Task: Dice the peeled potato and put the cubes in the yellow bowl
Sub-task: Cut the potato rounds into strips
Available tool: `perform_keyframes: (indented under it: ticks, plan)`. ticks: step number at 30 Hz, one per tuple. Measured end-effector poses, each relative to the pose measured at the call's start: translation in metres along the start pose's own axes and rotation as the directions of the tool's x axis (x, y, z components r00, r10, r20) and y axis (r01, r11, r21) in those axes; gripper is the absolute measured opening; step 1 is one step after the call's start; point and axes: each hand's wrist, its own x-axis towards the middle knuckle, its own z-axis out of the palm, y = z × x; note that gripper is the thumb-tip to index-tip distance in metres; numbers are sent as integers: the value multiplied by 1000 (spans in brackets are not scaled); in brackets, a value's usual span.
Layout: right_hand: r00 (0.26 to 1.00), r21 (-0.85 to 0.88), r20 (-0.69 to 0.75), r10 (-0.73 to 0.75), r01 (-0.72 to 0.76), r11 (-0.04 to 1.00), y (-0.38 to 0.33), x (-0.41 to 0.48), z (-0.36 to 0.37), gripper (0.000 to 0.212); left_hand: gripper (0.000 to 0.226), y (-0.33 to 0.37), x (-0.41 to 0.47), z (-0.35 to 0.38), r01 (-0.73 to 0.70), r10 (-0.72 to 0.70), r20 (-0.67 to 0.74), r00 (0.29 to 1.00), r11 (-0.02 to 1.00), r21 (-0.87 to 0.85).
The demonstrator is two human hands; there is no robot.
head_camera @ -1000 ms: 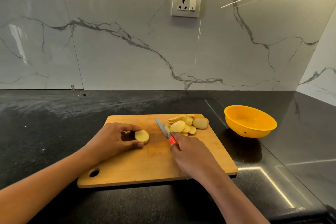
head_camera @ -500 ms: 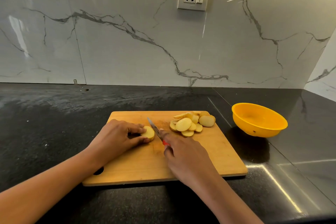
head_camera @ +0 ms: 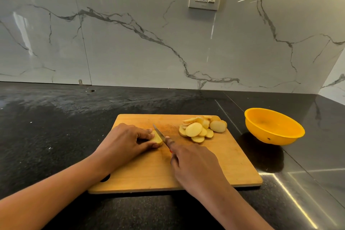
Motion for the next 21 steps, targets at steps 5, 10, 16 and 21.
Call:
perform_keyframes:
  ticks: [5, 10, 16, 21]
  plan:
    - [999, -105, 32, -7, 11, 994, -8, 3, 0, 51, 43, 1, 0, 1, -4, 4, -6, 1000, 1000, 5]
    - [994, -169, 104, -21, 39, 985, -16, 17, -4, 42, 39, 0, 0, 2, -11, 11, -25, 1000, 1000, 12]
    - [986, -189, 167, -21, 53, 981, -13, -8, -9, 55, 42, -1, 0, 1, -6, 6, -28, 1000, 1000, 6]
    - [972, -171, 235, -3, 45, 984, -11, -30, -18, 60, 59, 0, 0, -1, 2, -2, 2, 1000, 1000, -31]
